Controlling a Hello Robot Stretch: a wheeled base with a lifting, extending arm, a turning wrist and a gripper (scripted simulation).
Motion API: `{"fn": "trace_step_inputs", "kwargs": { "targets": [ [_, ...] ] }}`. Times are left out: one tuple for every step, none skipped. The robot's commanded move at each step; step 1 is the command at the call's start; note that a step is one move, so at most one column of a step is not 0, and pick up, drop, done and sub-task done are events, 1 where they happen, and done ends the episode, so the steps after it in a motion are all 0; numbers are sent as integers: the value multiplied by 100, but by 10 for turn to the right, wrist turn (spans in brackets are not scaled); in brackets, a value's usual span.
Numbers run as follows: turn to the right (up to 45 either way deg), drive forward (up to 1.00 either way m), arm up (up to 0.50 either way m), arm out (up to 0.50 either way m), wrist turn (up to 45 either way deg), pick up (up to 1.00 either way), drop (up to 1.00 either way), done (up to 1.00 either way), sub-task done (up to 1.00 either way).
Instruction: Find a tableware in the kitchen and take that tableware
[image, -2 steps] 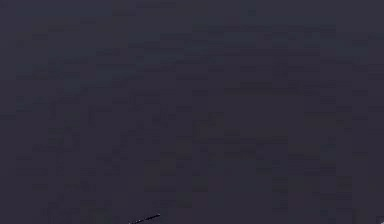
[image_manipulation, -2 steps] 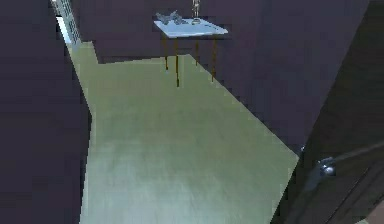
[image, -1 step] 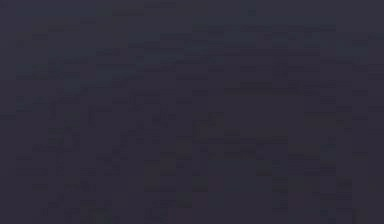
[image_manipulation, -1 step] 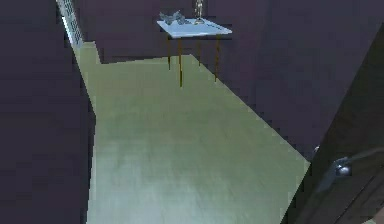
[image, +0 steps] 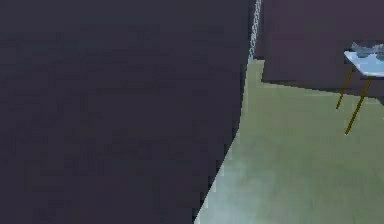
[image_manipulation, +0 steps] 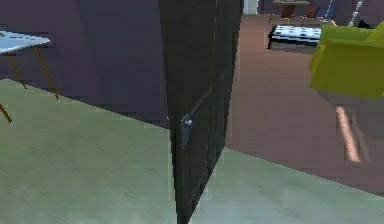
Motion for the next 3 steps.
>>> {"fn": "trace_step_inputs", "kwargs": {
  "targets": [
    [240, 0, 0, 0, 0, 0, 0, 0, 0],
    [0, 100, 0, 0, 0, 0, 0, 0, 0],
    [0, 100, 0, 0, 0, 0, 0, 0, 0]
  ]
}}
